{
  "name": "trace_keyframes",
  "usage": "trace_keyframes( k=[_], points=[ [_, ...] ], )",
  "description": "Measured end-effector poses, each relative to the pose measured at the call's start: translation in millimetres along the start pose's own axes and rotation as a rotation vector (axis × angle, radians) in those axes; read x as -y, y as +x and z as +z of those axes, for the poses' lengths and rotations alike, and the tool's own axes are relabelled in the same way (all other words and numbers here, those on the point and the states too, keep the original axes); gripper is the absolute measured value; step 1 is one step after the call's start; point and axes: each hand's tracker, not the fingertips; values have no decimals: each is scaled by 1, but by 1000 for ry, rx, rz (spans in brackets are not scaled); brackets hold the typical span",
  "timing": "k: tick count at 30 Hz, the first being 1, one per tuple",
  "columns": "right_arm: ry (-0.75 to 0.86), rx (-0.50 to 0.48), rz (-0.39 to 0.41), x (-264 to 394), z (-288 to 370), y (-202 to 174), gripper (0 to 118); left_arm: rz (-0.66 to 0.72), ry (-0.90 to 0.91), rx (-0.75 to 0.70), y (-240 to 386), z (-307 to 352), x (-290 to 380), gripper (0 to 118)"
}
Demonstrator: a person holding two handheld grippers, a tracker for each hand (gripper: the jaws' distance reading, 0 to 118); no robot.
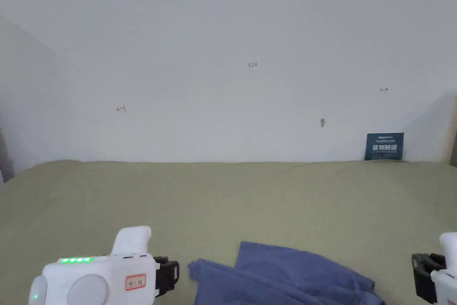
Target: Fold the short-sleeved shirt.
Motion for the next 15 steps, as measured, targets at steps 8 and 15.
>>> trace_keyframes(
  k=[8,15],
  points=[
    [-44,-26,6,13,-14,-17,0,113,-115,-35,-35,-23,27,0],
    [-50,-13,34,4,-26,-3,0,53,-235,-41,-23,-134,-43,0]
  ],
)
